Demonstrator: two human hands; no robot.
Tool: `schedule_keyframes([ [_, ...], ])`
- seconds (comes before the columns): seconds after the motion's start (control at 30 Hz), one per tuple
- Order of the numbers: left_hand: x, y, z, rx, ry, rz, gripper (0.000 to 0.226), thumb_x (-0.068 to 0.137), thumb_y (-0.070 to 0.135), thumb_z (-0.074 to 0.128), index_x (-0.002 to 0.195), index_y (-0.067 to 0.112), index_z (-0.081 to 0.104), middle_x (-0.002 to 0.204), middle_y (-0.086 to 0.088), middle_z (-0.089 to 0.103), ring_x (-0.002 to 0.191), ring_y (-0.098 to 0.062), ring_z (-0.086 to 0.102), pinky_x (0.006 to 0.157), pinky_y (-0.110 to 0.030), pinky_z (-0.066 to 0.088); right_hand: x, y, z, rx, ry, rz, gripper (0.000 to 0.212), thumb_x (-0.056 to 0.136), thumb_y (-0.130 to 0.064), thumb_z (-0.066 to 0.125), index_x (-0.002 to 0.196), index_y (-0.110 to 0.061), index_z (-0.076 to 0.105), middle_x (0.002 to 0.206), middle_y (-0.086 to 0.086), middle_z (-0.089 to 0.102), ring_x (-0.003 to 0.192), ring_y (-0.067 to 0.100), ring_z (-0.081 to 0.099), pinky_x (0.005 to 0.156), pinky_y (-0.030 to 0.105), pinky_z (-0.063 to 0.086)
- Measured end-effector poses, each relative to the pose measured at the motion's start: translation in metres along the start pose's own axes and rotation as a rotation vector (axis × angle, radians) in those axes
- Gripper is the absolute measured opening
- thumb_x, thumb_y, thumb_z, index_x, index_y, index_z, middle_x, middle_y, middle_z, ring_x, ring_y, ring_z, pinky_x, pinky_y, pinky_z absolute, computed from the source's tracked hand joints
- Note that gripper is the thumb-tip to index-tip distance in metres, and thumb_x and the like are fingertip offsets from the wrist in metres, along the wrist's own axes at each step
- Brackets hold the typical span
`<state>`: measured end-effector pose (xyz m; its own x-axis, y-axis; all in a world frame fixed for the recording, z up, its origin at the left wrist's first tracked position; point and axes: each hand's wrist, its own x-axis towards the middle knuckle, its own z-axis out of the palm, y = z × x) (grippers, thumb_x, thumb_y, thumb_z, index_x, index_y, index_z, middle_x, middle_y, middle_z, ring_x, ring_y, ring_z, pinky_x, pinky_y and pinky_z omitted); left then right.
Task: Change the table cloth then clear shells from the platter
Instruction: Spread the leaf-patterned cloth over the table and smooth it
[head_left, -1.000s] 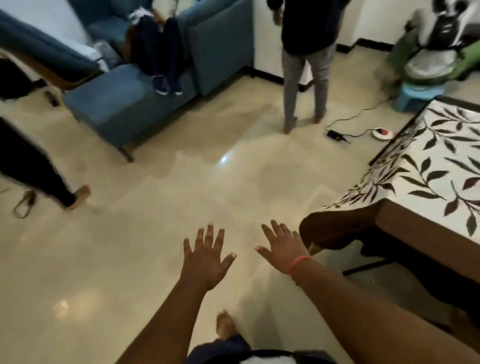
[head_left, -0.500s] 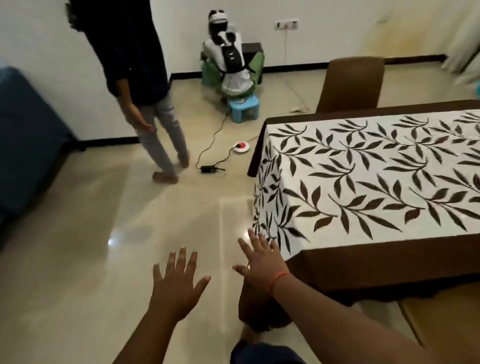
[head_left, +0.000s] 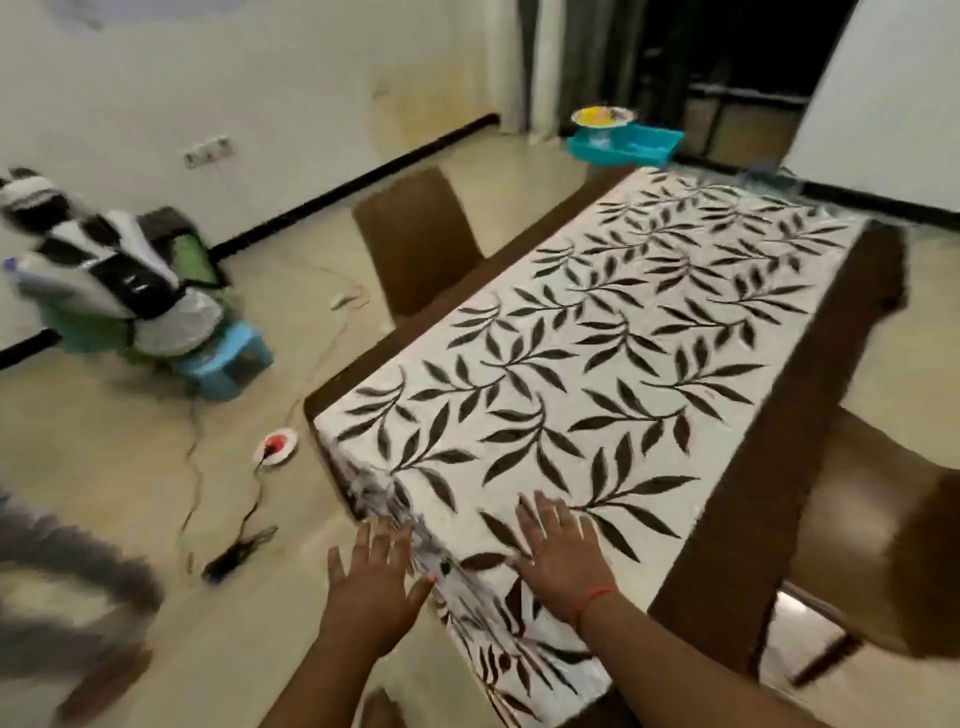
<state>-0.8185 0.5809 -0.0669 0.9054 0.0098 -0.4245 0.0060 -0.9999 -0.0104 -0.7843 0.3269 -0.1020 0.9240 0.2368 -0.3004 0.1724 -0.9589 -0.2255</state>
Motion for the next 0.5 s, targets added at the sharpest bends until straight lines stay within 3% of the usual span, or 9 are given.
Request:
schedule_keyframes([
  [0.07,0.053,0.000,-0.015,0.109,0.054,0.143,0.086,0.084,0.077,0.020,0.156,0.030,0.025,0.163,-0.006,0.022,0.147,-0.032,0.028,0.108,-0.064,0.030,0.002,0.015,0.004,0.039,0.013,0.163,0.070,0.094,-0.062,0.029,0.156,-0.029,0.020,0.164,0.005,0.000,0.150,0.036,0.014,0.116,0.058,0.018],
  [0.13,0.098,-0.004,-0.018,0.191,0.043,0.243,0.079,0.075,0.068,0.036,0.133,0.022,0.062,0.138,-0.012,0.059,0.120,-0.035,0.061,0.081,-0.062,0.053,-0.007,0.019,0.012,0.093,-0.005,0.332,0.069,0.094,-0.060,0.026,0.156,-0.030,0.017,0.164,0.003,-0.005,0.151,0.034,0.008,0.117,0.058,0.016],
  [0.17,0.116,-0.008,-0.014,0.190,0.046,0.274,0.077,0.071,0.067,0.038,0.125,0.021,0.068,0.129,-0.012,0.066,0.110,-0.035,0.066,0.073,-0.062,0.055,-0.014,0.018,0.014,0.117,-0.001,0.401,0.070,0.092,-0.059,0.022,0.156,-0.030,0.020,0.164,0.003,-0.004,0.151,0.034,0.010,0.116,0.058,0.019],
  [0.23,0.136,-0.009,-0.010,0.134,-0.018,0.352,0.077,0.066,0.063,0.039,0.126,0.021,0.063,0.124,-0.014,0.067,0.104,-0.038,0.068,0.069,-0.066,0.053,-0.031,0.010,0.024,0.150,-0.019,0.554,0.070,0.090,-0.055,0.022,0.156,-0.030,0.018,0.165,0.003,-0.003,0.152,0.033,0.009,0.116,0.057,0.018],
  [0.33,0.153,-0.010,0.004,0.099,-0.001,0.485,0.063,0.072,0.054,0.038,0.127,0.026,0.049,0.123,-0.018,0.067,0.097,-0.043,0.068,0.072,-0.066,0.048,-0.050,-0.013,0.024,0.268,0.017,0.736,0.064,0.083,-0.046,0.041,0.145,-0.033,0.043,0.163,0.001,0.015,0.142,0.033,0.039,0.105,0.058,0.037],
  [0.37,0.160,-0.010,0.009,0.096,0.004,0.501,0.060,0.074,0.054,0.041,0.127,0.027,0.050,0.120,-0.018,0.068,0.094,-0.044,0.069,0.070,-0.065,0.049,-0.054,-0.020,0.031,0.289,0.019,0.790,0.062,0.084,-0.046,0.042,0.145,-0.036,0.042,0.164,0.000,0.014,0.142,0.031,0.038,0.106,0.057,0.037],
  [0.43,0.171,-0.013,0.024,0.124,-0.015,0.511,0.072,0.054,0.056,0.064,0.122,0.032,0.061,0.117,-0.019,0.069,0.091,-0.046,0.068,0.067,-0.067,0.050,-0.062,-0.032,0.047,0.267,0.011,0.840,0.065,0.094,-0.046,0.040,0.154,-0.041,0.014,0.166,-0.003,-0.003,0.152,0.025,0.008,0.118,0.052,0.017],
  [0.5,0.179,-0.012,0.032,0.174,-0.087,0.466,0.080,0.039,0.064,0.075,0.115,0.037,0.072,0.127,-0.014,0.066,0.105,-0.045,0.065,0.076,-0.068,0.046,-0.070,-0.036,0.054,0.295,0.027,0.894,0.068,0.097,-0.046,0.038,0.154,-0.042,0.002,0.165,-0.003,-0.010,0.152,0.023,-0.006,0.121,0.048,0.008],
])
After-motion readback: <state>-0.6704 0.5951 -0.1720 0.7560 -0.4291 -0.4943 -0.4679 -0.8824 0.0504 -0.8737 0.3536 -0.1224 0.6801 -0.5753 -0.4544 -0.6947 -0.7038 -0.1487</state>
